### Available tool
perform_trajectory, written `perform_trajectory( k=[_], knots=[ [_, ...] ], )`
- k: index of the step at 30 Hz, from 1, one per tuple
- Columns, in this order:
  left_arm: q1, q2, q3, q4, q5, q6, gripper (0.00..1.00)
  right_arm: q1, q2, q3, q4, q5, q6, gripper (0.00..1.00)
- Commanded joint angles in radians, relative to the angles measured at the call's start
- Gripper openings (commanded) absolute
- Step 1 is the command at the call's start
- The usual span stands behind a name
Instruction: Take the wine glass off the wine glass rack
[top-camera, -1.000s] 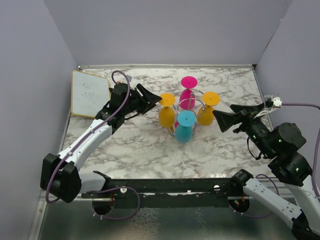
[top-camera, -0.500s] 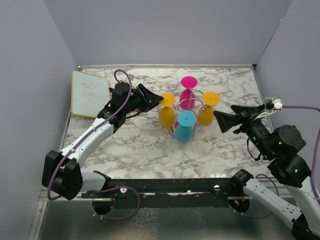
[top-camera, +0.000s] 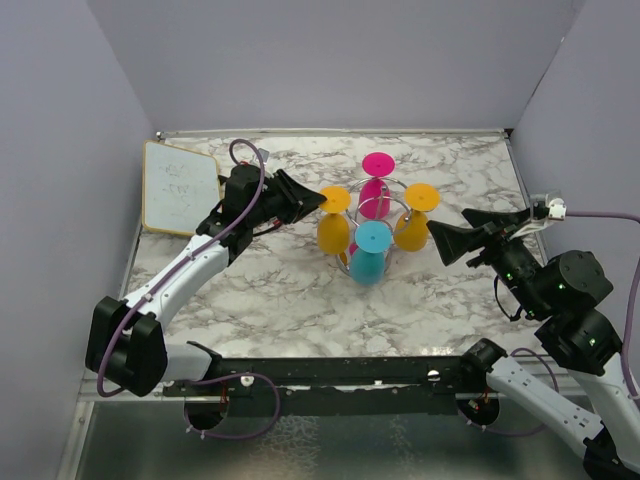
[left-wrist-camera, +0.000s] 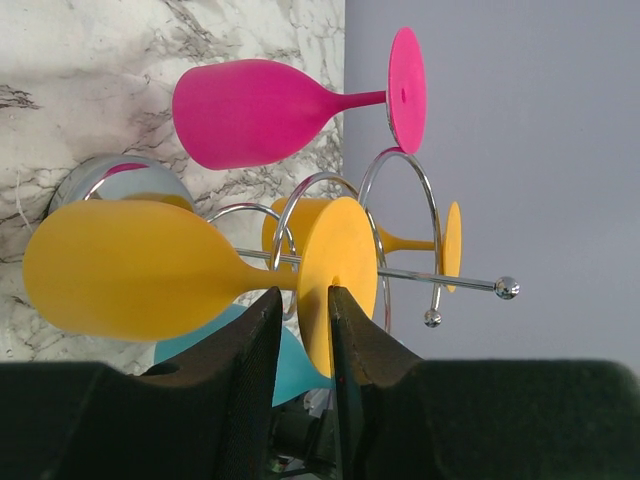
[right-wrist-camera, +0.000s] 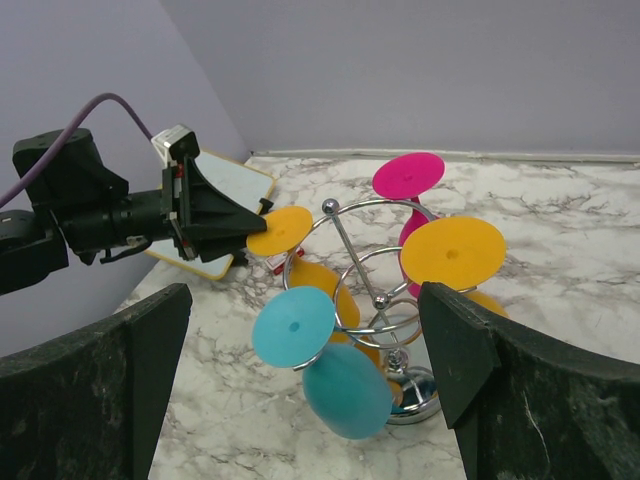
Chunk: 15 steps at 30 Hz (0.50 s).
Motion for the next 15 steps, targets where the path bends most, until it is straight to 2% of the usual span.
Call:
perform_trajectory(
  k=[1, 9, 15],
  knots=[
    [0.004, -0.004, -0.012, 0.037, 0.025, -0.007, 0.26, 0.008, -0.006, -0.011, 0.028, 0.013, -0.008, 0.98],
    [0.011, -0.015, -0.020, 0.038, 0.022, -0.010, 0.17, 0.008, 0.000, -0.014, 0.028, 0.012, 0.000, 0.98],
    [0.014, -0.032, -0.028, 0.037, 0.023, -0.013, 0.15, 0.008, 0.001, -0.016, 0.026, 0.012, -0.001, 0.98]
  ],
)
